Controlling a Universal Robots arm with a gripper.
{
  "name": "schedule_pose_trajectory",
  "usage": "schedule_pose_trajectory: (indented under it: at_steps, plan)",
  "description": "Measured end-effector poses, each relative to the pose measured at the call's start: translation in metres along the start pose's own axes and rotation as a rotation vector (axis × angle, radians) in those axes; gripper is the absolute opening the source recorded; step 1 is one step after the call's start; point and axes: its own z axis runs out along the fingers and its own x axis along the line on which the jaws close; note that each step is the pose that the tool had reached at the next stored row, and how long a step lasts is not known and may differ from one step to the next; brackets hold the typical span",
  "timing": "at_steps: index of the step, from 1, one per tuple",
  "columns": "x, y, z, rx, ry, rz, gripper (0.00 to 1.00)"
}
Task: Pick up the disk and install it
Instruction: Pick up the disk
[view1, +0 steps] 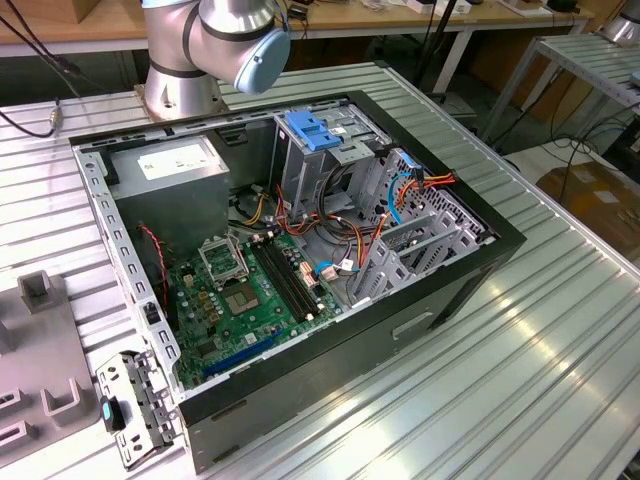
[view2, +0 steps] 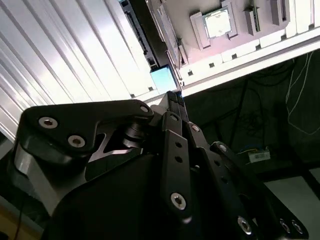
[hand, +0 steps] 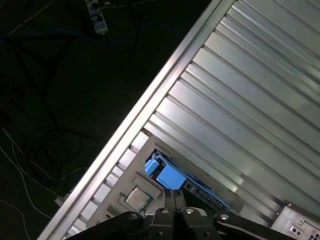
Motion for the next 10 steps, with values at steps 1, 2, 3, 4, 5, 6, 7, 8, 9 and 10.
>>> schedule_pose_trajectory:
  at_steps: [1, 2, 3, 4, 5, 6, 7, 8, 9, 10]
  plan:
    - [0.0000, 0.0000, 0.0006, 0.0012, 0.0016, -0.021, 0.11]
    - [-0.0001, 0.0000, 0.0018, 0.0034, 0.0045, -0.047, 0.17]
    - [-0.0003, 0.0003, 0.0033, 0.0065, 0.0072, -0.056, 0.24]
    - [-0.0004, 0.0003, 0.0042, 0.0082, 0.0089, -0.062, 0.24]
    - [-0.0005, 0.0003, 0.0051, 0.0094, 0.0100, -0.068, 0.24]
    - [-0.0005, 0.0002, 0.0057, 0.0096, 0.0111, -0.084, 0.24]
    - [-0.0005, 0.0002, 0.0061, 0.0093, 0.0119, -0.101, 0.24]
    - [-0.0005, 0.0003, 0.0069, 0.0089, 0.0128, -0.127, 0.24]
    - [-0.0005, 0.0002, 0.0075, 0.0087, 0.0133, -0.144, 0.24]
    - [-0.0005, 0.0002, 0.0086, 0.0091, 0.0155, -0.180, 0.24]
